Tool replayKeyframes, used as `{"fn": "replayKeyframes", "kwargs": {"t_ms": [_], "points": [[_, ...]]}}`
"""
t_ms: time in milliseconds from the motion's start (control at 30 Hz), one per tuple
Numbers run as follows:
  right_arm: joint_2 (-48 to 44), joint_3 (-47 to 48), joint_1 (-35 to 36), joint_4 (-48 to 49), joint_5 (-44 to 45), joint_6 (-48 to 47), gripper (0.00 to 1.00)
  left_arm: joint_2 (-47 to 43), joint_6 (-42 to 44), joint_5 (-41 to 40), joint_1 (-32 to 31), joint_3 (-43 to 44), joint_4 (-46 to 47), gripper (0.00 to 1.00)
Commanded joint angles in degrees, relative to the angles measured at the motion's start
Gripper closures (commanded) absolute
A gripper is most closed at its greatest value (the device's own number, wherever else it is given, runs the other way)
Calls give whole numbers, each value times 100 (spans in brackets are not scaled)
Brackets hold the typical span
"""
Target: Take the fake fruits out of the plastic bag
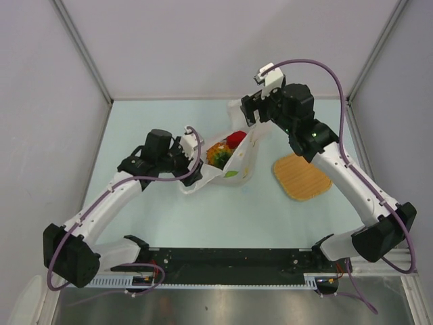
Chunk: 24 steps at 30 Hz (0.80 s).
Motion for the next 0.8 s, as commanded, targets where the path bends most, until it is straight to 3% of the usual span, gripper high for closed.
{"fn": "replayKeyframes", "kwargs": {"t_ms": [0, 67, 167, 267, 467, 600, 667, 700, 733, 767], "points": [[-148, 286, 99, -192, 416, 111, 8, -492, 764, -778, -41, -102, -316, 14], [-235, 216, 108, -289, 425, 85, 8, -580, 748, -1680, -32, -261, -211, 8], [-218, 145, 108, -307, 487, 6, 9, -275, 283, -2063, 20, -86, -559, 5], [-148, 154, 117, -167, 549, -117, 9, 182, -681, -2081, 99, 265, -1165, 5], [-60, 172, 108, -87, 522, -232, 12, 192, -1492, -1598, 301, 108, -1458, 4], [1, 172, 108, -175, 373, -82, 20, 614, -1854, -913, 714, -42, -1257, 27], [45, 172, 108, -132, 320, -91, 24, 947, -1819, -755, 759, 265, -1177, 46], [98, 180, 108, -105, 320, -117, 31, 1062, -1784, -746, 794, 562, -1177, 55], [133, 189, 108, -61, 329, -161, 36, 1298, -1732, -719, 794, 713, -1194, 75], [194, 276, 117, 26, 364, -248, 42, 1405, -1661, -693, 820, 871, -1221, 85]]}}
